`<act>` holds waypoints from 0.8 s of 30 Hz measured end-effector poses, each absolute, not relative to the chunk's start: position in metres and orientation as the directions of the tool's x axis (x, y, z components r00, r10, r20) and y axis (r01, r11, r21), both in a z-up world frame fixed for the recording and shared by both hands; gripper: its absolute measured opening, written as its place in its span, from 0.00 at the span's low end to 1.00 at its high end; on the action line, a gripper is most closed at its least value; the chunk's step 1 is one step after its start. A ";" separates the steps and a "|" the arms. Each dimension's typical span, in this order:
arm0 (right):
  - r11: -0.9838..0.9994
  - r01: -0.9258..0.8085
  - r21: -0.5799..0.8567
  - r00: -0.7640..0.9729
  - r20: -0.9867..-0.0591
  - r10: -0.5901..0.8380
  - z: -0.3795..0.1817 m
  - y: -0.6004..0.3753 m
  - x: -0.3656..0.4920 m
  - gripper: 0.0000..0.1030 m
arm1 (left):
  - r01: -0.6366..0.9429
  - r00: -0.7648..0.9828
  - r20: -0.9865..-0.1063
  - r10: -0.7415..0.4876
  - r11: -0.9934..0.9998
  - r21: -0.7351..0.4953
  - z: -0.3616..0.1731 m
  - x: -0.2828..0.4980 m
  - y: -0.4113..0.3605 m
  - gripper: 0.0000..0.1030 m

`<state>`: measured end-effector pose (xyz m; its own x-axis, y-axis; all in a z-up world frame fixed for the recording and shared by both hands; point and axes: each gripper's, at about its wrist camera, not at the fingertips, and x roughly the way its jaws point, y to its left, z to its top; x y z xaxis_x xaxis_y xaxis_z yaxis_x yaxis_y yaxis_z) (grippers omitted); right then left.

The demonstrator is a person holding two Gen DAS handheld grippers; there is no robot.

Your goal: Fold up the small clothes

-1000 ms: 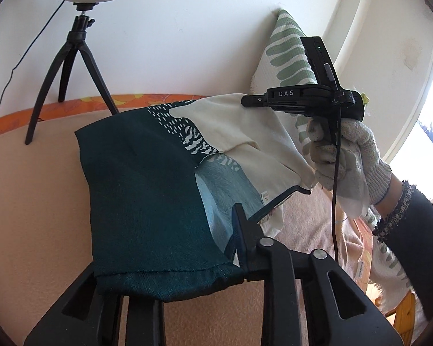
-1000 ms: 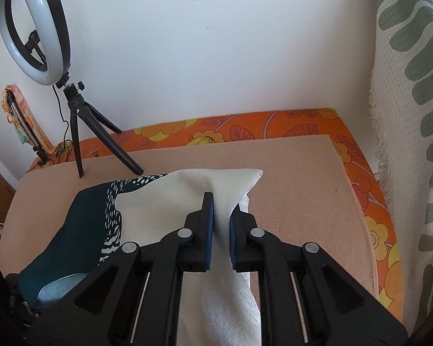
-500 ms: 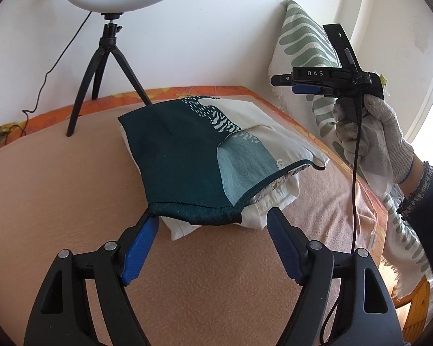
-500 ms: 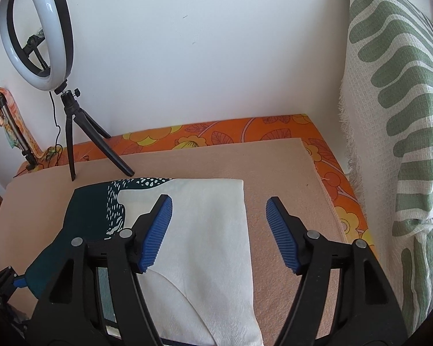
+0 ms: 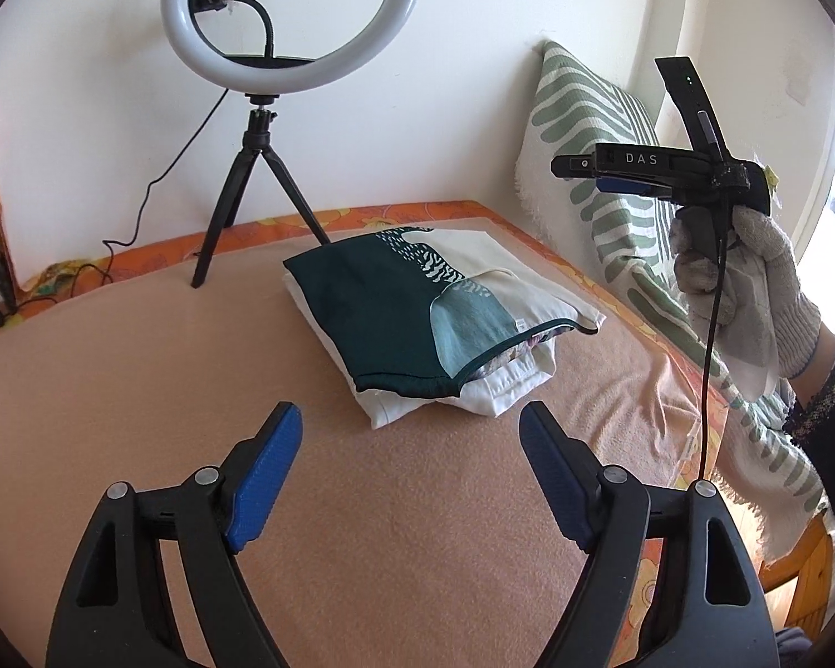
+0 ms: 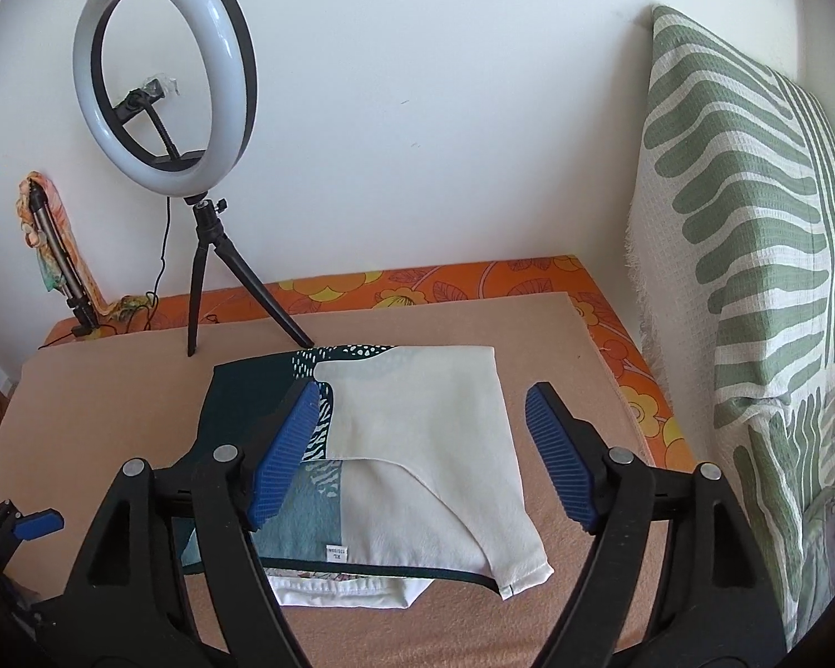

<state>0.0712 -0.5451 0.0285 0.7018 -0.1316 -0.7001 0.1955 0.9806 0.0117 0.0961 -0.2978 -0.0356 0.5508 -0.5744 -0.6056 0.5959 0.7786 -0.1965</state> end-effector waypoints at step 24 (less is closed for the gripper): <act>0.961 0.272 -0.046 0.795 -0.551 -0.252 0.091 -0.388 -0.064 1.00 | 0.623 0.643 -0.480 -0.596 0.772 -0.124 0.013 0.009 -0.191 0.82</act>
<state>-0.0640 -0.3880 0.0907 0.7955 -0.2519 -0.5512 0.2725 0.9611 -0.0459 0.0092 -0.1913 0.0132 0.6434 -0.5964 -0.4799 0.6231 0.7722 -0.1244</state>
